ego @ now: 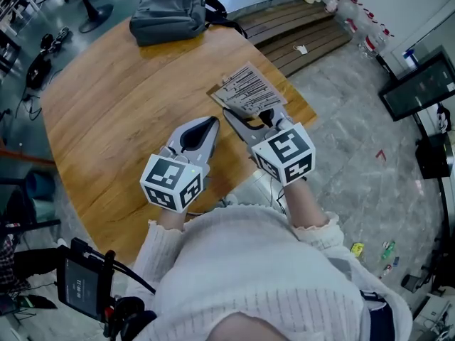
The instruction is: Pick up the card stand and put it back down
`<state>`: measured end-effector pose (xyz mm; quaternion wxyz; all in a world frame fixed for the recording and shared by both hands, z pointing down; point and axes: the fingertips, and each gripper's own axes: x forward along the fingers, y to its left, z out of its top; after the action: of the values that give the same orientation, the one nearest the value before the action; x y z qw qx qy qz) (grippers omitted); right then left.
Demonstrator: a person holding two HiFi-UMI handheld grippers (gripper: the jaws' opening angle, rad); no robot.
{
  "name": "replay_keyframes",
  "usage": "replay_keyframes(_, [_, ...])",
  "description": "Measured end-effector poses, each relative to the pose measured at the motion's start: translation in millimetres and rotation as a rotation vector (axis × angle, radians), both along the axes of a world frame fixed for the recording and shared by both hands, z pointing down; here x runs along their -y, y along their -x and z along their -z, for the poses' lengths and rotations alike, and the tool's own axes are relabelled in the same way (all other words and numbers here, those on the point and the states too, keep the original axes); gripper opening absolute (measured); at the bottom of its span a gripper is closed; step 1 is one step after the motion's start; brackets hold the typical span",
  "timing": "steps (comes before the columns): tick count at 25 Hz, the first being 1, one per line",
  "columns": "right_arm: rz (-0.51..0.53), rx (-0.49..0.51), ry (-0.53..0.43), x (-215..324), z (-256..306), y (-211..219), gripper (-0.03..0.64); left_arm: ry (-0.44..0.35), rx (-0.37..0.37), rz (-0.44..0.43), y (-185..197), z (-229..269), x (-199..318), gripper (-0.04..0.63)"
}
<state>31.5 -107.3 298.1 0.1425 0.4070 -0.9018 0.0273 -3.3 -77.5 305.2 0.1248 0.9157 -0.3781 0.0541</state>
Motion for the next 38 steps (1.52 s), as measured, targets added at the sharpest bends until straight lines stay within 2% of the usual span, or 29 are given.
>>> replay_keyframes(12, [-0.003, -0.016, 0.015, 5, -7, 0, 0.186, 0.035, 0.005, 0.006, 5, -10, 3, 0.008])
replay_keyframes(20, [0.005, -0.048, 0.031, 17, -13, 4, 0.186, 0.077, -0.038, 0.037, 4, -10, 13, 0.008])
replay_keyframes(28, [-0.029, -0.091, 0.103, 124, -85, 34, 0.186, 0.151, -0.082, 0.022, 43, -78, 108, 0.008])
replay_keyframes(38, [-0.012, -0.093, 0.182, 139, -131, 32, 0.186, 0.286, -0.069, 0.052, 42, -135, 101, 0.008])
